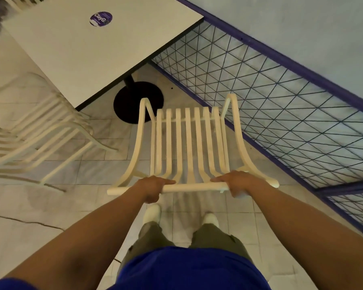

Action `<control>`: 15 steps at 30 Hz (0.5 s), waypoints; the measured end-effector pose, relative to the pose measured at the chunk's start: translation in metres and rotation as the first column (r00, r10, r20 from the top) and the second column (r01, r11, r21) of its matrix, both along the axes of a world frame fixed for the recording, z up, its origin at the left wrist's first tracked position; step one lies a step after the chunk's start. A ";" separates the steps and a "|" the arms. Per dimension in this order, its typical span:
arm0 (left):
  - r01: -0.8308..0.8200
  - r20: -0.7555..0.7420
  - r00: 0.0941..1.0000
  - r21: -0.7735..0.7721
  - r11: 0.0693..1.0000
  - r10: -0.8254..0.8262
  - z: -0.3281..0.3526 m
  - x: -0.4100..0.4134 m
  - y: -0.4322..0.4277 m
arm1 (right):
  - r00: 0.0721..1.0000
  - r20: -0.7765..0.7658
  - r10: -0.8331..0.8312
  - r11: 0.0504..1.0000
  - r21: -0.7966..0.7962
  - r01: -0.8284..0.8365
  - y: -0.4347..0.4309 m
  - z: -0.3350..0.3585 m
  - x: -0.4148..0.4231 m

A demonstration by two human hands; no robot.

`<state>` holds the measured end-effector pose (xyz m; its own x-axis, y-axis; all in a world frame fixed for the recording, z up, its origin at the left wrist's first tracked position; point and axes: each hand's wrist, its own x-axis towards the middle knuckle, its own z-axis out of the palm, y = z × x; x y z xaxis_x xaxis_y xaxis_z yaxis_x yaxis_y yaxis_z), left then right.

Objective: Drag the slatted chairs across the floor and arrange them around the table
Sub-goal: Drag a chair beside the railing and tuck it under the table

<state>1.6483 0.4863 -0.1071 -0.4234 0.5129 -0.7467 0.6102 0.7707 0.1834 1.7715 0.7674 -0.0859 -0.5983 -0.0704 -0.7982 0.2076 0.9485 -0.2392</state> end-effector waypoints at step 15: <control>-0.171 0.028 0.985 0.040 0.984 0.170 -0.004 0.046 0.033 | 0.979 -0.007 0.204 0.971 0.131 -0.202 0.045 0.013 -0.014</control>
